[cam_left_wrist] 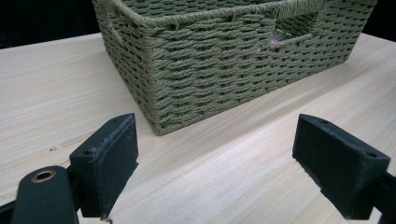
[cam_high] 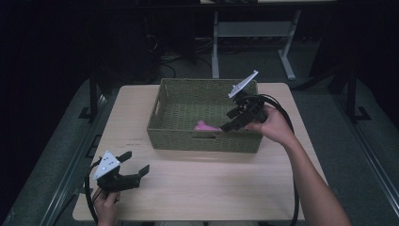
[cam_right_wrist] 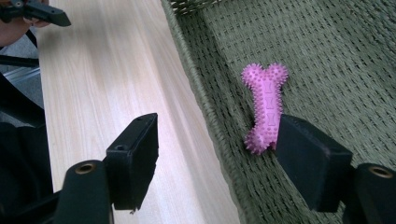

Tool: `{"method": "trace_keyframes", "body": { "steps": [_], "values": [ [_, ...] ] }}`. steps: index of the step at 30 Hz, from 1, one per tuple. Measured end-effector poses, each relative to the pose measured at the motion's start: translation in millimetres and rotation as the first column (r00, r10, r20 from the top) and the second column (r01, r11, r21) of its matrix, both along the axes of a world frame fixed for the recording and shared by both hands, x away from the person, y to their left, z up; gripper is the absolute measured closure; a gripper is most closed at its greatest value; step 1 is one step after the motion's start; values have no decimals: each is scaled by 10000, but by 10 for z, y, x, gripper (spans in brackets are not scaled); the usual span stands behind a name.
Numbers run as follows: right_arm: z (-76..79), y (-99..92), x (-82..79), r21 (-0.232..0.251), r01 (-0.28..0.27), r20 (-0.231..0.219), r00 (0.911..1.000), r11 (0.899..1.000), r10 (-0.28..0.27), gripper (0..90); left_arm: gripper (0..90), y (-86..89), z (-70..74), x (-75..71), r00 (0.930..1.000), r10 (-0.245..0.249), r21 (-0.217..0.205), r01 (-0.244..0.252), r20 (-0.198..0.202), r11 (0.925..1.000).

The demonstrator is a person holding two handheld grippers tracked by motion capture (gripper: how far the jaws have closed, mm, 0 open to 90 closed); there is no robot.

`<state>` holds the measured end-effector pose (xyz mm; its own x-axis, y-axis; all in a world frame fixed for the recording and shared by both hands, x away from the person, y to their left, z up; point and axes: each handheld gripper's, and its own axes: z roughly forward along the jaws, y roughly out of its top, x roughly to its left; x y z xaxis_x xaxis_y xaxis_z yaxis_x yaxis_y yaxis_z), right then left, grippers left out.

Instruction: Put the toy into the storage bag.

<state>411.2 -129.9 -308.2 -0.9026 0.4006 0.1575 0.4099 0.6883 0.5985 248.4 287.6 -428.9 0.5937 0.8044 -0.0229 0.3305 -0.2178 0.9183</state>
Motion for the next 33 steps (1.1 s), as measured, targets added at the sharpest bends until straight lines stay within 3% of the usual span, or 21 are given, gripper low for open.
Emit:
{"method": "trace_keyframes", "body": {
  "steps": [11, 33],
  "values": [
    [-10, -19, -179, 59, -161, 111, 9998, 9999, 161, 274, 138, -5, 1, -7, 10000, 19, 35, -19, 26, 10000],
    [-198, -148, -413, 71, -97, 153, 9998, 9999, 96, 265, 138, 4, 1, -17, 10000, 46, 39, -47, 47, 10000]
  ]
}}
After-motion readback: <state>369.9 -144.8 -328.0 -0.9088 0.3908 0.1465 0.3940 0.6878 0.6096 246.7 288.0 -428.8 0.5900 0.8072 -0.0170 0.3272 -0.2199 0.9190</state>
